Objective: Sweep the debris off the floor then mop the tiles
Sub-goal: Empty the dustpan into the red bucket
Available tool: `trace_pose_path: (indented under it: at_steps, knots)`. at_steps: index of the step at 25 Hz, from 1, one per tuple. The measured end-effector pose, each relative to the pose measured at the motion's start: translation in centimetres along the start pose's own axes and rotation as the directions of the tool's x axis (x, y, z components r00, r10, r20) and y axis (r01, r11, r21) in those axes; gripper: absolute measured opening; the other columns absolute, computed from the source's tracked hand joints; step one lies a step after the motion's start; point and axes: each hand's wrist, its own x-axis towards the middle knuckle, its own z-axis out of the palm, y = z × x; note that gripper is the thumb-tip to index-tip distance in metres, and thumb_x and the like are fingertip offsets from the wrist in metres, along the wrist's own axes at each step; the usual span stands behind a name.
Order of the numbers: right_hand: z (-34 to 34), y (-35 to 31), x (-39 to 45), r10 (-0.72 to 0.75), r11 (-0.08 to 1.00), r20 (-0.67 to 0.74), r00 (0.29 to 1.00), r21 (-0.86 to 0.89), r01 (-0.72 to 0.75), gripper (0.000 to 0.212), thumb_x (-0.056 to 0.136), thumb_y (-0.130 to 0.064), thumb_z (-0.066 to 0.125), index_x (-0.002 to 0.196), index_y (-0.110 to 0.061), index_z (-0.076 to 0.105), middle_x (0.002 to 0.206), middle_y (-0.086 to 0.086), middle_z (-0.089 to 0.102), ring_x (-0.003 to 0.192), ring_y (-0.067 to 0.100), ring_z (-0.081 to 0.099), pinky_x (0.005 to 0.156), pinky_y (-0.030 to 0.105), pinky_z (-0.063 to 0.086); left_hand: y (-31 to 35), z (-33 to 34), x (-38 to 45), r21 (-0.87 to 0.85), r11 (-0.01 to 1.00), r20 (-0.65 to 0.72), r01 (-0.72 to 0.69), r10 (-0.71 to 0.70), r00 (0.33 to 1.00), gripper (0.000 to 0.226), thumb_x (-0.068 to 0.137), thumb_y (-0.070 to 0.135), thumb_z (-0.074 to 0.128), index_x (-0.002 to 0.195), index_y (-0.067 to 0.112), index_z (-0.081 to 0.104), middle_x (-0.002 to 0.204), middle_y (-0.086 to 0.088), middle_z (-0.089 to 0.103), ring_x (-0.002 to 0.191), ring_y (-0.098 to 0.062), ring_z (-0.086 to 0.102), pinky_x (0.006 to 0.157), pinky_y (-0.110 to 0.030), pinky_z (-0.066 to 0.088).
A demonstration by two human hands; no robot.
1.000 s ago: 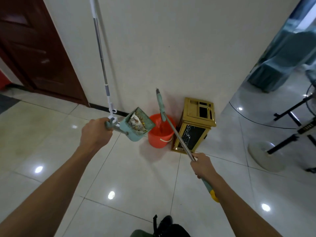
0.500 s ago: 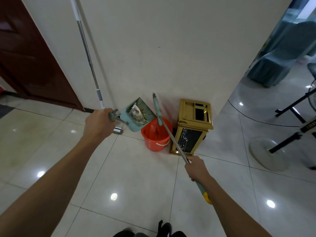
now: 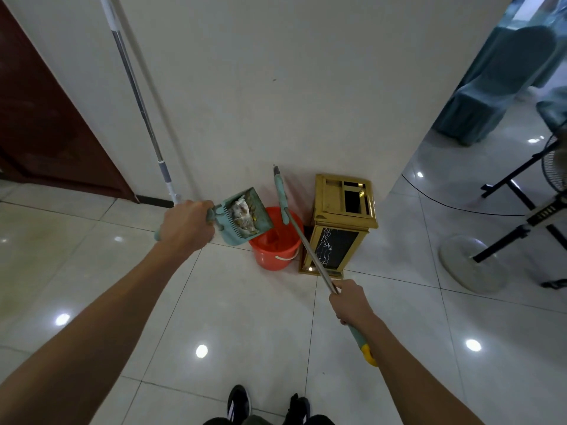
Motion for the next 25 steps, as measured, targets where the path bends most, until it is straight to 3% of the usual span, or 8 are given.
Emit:
trace_pose_path:
  at_steps: [4, 11, 14, 25]
  knots:
    - [0.8, -0.2, 0.3, -0.011, 1.000, 0.004, 1.000, 0.002, 0.011, 0.047, 0.094, -0.009, 0.050, 0.140, -0.014, 0.049, 0.104, 0.010, 0.061, 0.069, 0.021, 0.061, 0.045, 0.024, 0.049, -1.0, -0.1, 0.3, 0.044, 0.999, 0.007, -0.008, 0.008, 1.000, 0.019, 0.084, 0.018, 0.064, 0.103, 0.019, 0.065, 0.092, -0.014, 0.071, 0.076, -0.033, 0.067, 0.066, -0.040, 0.051]
    - [2.6, -1.6, 1.7, -0.052, 0.998, 0.042, 0.998, 0.022, 0.051, 0.038, 0.091, -0.005, 0.047, 0.127, -0.010, 0.058, 0.096, 0.014, 0.062, 0.067, 0.024, 0.059, 0.049, 0.029, 0.053, -1.0, 0.5, 0.5, 0.103, 0.995, 0.015, -0.006, 0.005, 1.000, 0.018, 0.092, 0.022, 0.057, 0.107, 0.018, 0.066, 0.089, -0.009, 0.068, 0.068, -0.027, 0.060, 0.060, -0.035, 0.045]
    - [3.2, -1.8, 2.5, -0.051, 0.998, 0.066, 0.997, 0.027, 0.049, 0.038, 0.089, -0.004, 0.045, 0.125, -0.009, 0.058, 0.095, 0.016, 0.061, 0.065, 0.026, 0.057, 0.046, 0.028, 0.049, -1.2, 0.7, 0.7, 0.100, 0.995, 0.015, -0.013, 0.012, 1.000, 0.022, 0.091, 0.024, 0.059, 0.110, 0.019, 0.067, 0.093, -0.010, 0.069, 0.074, -0.030, 0.065, 0.062, -0.035, 0.044]
    - [2.6, -0.7, 4.4, -0.005, 1.000, 0.078, 0.997, 0.000, 0.005, 0.032, 0.088, -0.005, 0.046, 0.116, -0.008, 0.059, 0.096, 0.015, 0.062, 0.068, 0.027, 0.061, 0.046, 0.027, 0.051, 1.2, -0.4, 3.8, 0.043, 0.998, 0.002, -0.051, 0.051, 0.999, 0.011, 0.085, 0.015, 0.062, 0.094, 0.018, 0.066, 0.081, -0.011, 0.067, 0.073, -0.037, 0.064, 0.064, -0.039, 0.047]
